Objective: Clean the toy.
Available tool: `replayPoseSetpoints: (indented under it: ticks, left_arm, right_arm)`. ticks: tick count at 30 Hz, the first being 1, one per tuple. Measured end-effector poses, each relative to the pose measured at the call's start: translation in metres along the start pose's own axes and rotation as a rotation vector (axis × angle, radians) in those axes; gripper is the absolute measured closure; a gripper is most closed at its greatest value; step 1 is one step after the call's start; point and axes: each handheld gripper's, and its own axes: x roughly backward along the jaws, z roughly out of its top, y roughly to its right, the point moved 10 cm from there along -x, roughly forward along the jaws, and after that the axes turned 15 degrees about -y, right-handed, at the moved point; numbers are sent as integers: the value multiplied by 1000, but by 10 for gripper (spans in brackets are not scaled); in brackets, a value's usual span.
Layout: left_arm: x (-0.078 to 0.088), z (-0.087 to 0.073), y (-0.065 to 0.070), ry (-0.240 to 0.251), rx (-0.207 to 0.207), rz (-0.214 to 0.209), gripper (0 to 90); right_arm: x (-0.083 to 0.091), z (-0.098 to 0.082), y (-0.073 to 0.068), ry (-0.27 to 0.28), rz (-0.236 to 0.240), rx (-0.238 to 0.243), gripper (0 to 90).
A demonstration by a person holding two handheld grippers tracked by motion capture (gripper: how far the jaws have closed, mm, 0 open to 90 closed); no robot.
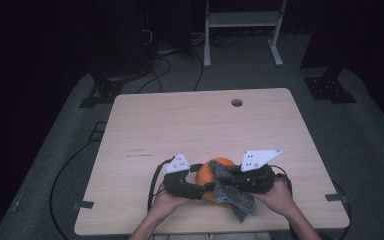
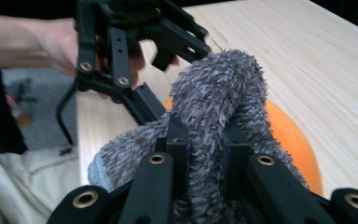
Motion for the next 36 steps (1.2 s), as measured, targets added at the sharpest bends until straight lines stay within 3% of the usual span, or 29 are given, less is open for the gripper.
replayPoseSetpoints:
  ticks: [1, 3, 4, 6, 8, 9, 11, 13, 15, 17, 18, 19, 21, 23, 24, 27, 29, 31, 33, 34, 36]
  left_arm:
    - [0, -1, 0, 0, -4, 5, 314]
    - [2, -5, -4, -14, -23, 16, 337]
    - [3, -6, -6, -16, -3, 6, 335]
    - [3, -6, -6, -15, 37, -33, 276]
    - [2, -3, -5, -22, 74, -62, 177]
    - [2, -1, -5, -16, 81, -58, 172]
    - [1, 0, -2, -18, 46, -31, 209]
    - [2, 3, 5, -13, -46, 27, 289]
    - [3, 5, 10, -11, -126, 82, 327]
    - [7, 6, 8, 12, -141, 116, 338]
    - [8, 6, 6, 21, -143, 135, 338]
    - [9, 6, 3, 16, -130, 134, 329]
    - [11, 8, -1, 44, -62, 96, 251]
    - [10, 9, 0, 46, -27, 51, 216]
    - [8, 9, 1, 30, -30, 54, 215]
    - [4, 7, 9, 26, -120, 87, 323]
    - [4, 5, 15, 3, -202, 117, 350]
    - [5, 3, 18, 0, -231, 115, 363]
    - [6, 2, 17, 1, -224, 110, 357]
    - [7, 3, 14, 10, -200, 103, 335]
    - [9, 5, 3, 17, -84, 87, 222]
  right_arm:
    - [0, -1, 3, -2, -13, -4, 771]
    - [3, -6, 16, 5, -33, -40, 771]
    - [3, -9, 22, -1, -50, -59, 770]
    - [1, -21, 34, -24, -63, -101, 772]
    - [-1, -23, 34, -30, -68, -103, 772]
    - [0, -22, 33, -34, -75, -90, 772]
    - [2, -15, 25, -12, -41, -72, 772]
    - [3, -2, 7, 22, 14, -21, 771]
    - [2, 4, 0, 14, 0, 20, 768]
    - [4, 3, 4, 16, -18, 9, 769]
    - [6, 1, 11, 23, -24, -18, 770]
    - [6, -4, 18, 16, -36, -41, 771]
    - [3, -14, 27, 0, -55, -80, 773]
    - [0, -18, 27, -19, -59, -77, 774]
    - [0, -15, 23, -16, -42, -66, 774]
    - [0, 1, 3, 10, 9, -5, 773]
    - [-2, 7, -3, 2, -6, 23, 772]
    - [-1, 8, -1, 7, -20, 20, 772]
    - [2, 5, 6, 8, -35, -3, 773]
    - [3, 4, 10, 9, -48, -12, 773]
    - [5, -3, 18, -5, -72, -36, 778]
